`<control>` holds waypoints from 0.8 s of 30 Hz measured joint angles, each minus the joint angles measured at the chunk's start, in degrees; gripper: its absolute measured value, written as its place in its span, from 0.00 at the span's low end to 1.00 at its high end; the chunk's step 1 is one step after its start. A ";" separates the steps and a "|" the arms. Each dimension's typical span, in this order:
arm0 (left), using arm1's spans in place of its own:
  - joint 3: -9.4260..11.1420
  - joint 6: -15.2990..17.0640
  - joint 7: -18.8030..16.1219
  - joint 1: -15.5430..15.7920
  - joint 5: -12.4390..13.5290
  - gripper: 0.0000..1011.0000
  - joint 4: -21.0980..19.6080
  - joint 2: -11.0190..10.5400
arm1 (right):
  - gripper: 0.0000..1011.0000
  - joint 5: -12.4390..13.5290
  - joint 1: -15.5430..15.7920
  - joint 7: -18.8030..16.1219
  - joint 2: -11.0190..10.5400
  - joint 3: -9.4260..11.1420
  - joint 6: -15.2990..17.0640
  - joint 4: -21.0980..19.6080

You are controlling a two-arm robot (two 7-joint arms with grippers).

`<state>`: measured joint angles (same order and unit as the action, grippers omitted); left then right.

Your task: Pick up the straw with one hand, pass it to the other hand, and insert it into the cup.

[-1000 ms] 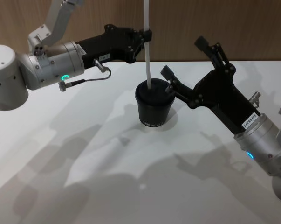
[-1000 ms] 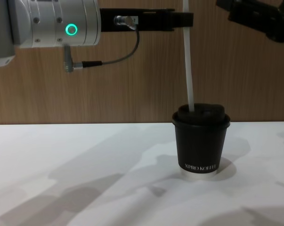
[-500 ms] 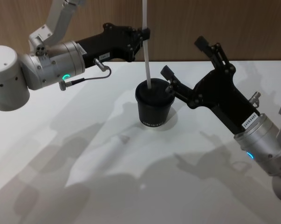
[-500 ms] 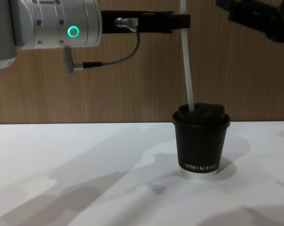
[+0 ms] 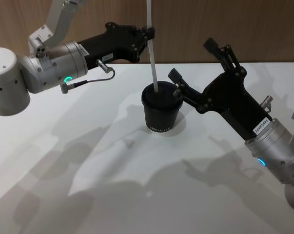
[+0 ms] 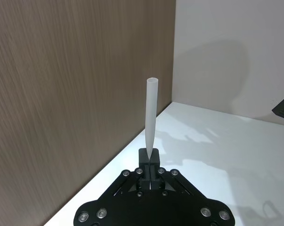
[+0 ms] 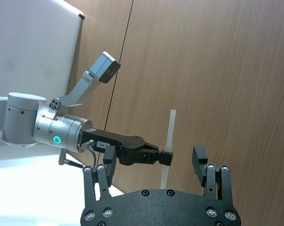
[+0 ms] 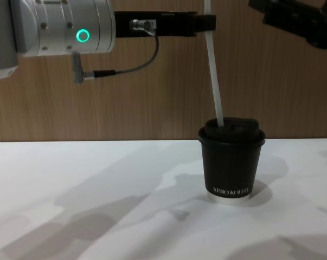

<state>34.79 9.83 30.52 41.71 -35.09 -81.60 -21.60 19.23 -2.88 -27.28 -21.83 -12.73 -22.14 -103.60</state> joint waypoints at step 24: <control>-0.94 0.16 1.80 -0.49 -2.22 0.01 -1.12 -0.18 | 0.99 0.00 0.00 0.00 0.00 0.00 0.00 0.00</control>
<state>33.85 9.99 32.32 41.22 -37.32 -82.72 -21.77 19.23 -2.88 -27.28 -21.83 -12.73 -22.14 -103.61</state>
